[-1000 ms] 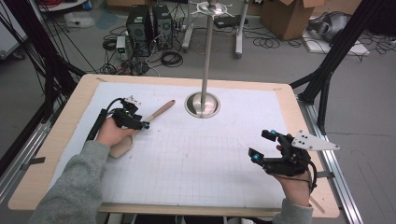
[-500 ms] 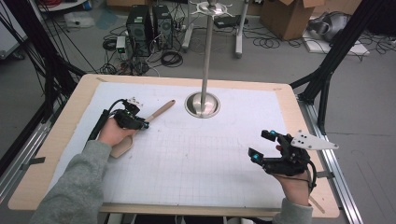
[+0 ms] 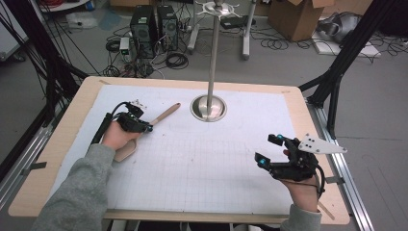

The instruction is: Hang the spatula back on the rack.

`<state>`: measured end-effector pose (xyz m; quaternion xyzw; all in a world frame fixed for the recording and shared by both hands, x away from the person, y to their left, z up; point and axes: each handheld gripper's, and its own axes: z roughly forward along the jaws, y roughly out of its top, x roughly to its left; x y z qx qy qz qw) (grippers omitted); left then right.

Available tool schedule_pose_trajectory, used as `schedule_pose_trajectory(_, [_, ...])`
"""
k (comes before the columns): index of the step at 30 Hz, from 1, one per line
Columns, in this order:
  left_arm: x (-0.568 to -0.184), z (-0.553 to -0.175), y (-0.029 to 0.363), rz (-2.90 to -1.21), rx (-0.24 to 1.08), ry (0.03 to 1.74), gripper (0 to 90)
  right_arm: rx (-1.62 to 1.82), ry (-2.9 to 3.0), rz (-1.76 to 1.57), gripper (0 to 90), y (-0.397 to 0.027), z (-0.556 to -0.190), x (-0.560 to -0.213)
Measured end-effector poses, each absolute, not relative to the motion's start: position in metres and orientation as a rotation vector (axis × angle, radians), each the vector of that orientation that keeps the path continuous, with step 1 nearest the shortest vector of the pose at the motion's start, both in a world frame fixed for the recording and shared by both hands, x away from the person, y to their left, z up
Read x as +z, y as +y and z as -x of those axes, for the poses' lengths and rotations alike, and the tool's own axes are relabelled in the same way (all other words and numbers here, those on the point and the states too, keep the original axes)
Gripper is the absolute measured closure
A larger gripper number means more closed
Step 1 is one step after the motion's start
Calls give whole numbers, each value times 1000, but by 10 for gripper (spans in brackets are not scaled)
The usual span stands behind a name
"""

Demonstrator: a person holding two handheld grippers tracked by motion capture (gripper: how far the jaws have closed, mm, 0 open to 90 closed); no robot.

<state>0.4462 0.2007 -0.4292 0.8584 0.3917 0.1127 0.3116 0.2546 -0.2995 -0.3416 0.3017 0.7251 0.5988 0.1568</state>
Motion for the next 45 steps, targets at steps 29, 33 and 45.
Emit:
schedule_pose_trajectory(29, [-401, -431, 213, -2226, 340, 980, 780, 1719, 2038, -896, 149, -311, -251, -341])
schedule_pose_trajectory(33, [-392, -424, 210, -2197, 343, 935, 780, 1718, 2030, -900, 149, -314, -251, -342])
schedule_pose_trajectory(45, [-373, -414, 217, -2105, 334, 904, 780, 1721, 2045, -889, 149, -309, -253, -342])
